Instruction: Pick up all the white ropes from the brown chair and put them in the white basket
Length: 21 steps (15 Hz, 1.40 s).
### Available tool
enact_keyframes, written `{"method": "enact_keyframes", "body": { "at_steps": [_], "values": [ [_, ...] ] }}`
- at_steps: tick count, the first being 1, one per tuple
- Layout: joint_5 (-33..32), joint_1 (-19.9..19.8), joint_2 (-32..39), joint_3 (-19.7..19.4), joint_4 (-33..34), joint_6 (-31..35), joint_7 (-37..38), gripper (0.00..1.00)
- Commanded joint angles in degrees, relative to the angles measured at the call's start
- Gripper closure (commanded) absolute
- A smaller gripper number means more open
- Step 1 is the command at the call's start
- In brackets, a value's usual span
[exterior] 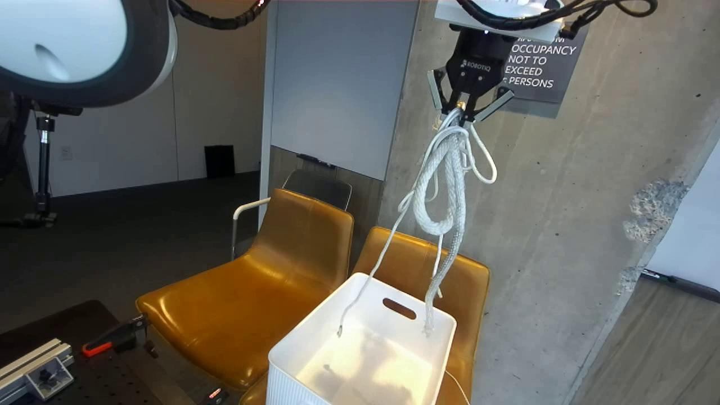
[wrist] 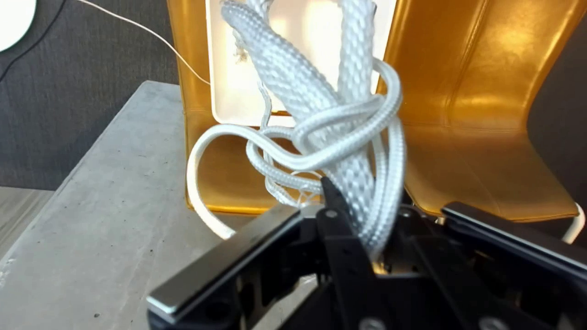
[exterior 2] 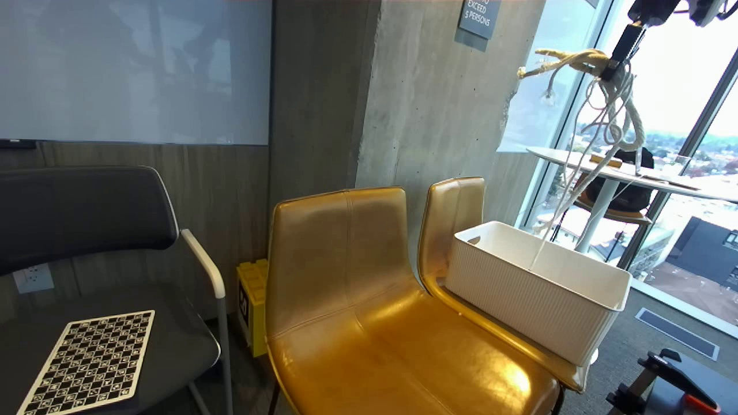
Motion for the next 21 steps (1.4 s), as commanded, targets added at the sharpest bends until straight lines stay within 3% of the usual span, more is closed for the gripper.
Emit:
{"method": "enact_keyframes", "body": {
  "at_steps": [1, 10, 19, 20, 21],
  "values": [
    [0.0, 0.0, 0.7, 0.7, 1.4, -4.3, -0.8, 0.96],
    [-0.6, 1.6, 2.9, 0.5, 1.5, -9.9, -0.8, 0.96],
    [-1.9, 2.5, 7.5, 0.3, 1.7, -8.1, -0.9, 0.96],
    [-2.0, 2.7, 7.7, 0.3, 1.6, -8.0, -0.7, 0.92],
    [-1.9, 2.8, 8.0, 0.4, 1.6, -8.1, -0.4, 0.59]
  ]
}}
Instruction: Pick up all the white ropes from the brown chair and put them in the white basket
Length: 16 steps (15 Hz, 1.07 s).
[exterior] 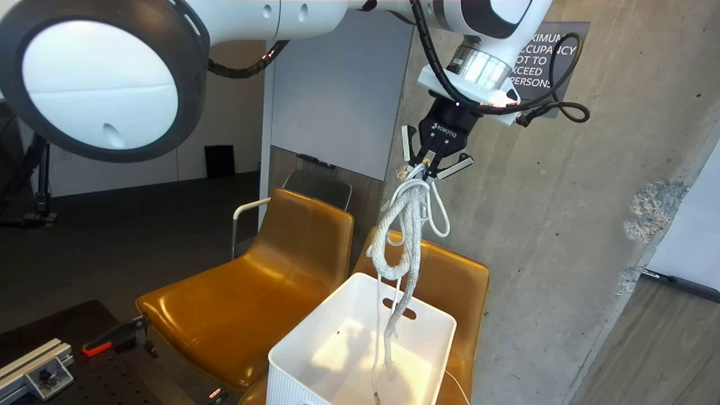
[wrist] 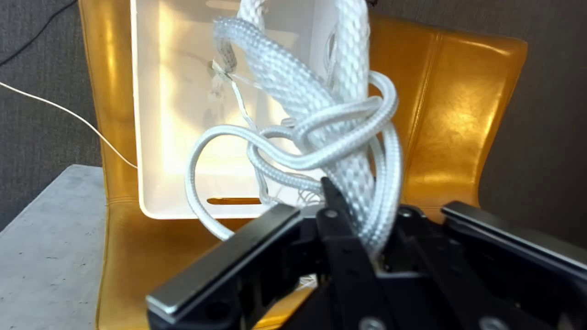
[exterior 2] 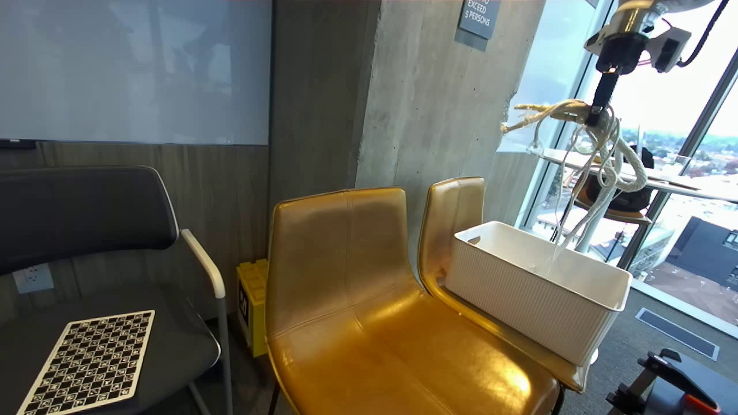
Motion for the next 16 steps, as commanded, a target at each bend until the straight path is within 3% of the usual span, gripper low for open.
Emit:
{"method": "enact_keyframes", "body": {
  "at_steps": [1, 9, 16],
  "values": [
    [-1.1, 0.9, 1.1, 0.2, 1.5, 0.1, 0.0, 0.56],
    [-1.7, 1.8, 1.0, 0.4, 1.0, -1.8, 0.1, 0.01],
    [-0.9, 3.4, -0.8, 1.6, -0.3, -6.6, 0.1, 0.0]
  ]
}}
